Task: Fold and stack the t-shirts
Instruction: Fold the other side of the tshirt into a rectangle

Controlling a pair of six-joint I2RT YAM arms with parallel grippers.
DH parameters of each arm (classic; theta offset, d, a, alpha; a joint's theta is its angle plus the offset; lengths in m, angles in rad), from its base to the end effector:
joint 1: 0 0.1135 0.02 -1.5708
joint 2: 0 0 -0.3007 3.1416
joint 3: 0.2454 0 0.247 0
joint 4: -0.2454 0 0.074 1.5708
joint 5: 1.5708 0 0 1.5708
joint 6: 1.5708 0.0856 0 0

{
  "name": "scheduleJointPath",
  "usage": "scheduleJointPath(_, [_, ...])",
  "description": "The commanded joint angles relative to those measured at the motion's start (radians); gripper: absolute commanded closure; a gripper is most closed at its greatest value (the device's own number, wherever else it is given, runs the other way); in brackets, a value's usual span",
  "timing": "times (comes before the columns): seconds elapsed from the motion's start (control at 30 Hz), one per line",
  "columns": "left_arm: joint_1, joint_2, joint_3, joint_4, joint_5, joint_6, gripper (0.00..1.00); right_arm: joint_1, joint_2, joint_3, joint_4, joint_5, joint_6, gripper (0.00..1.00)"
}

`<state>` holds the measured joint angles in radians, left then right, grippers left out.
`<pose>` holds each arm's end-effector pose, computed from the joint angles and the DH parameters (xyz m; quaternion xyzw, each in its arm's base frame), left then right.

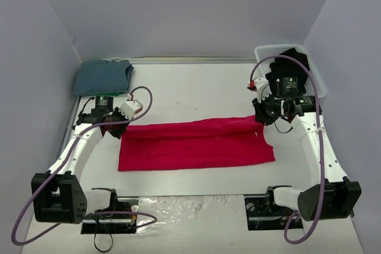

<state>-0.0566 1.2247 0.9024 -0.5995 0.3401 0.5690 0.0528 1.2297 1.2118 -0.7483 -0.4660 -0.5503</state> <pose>0.2557 -0.0431 0.2541 0.3388 0.8722 -0.0755 0.3446 0.2661 0.0526 0.3482 -0.3522 0.8281 0.1121 0.4215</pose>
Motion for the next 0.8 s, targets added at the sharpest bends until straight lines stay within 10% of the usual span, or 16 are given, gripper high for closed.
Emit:
scheduleJointPath(0.0, [0.009,-0.031,0.003,-0.014,0.002,0.026,0.98,-0.005,-0.035,-0.026,-0.040,0.017,-0.008,1.00])
scheduleJointPath(0.77, [0.009,-0.024,-0.043,-0.074,0.034,0.115,0.93,-0.007,-0.003,-0.037,-0.158,0.059,-0.053,1.00])
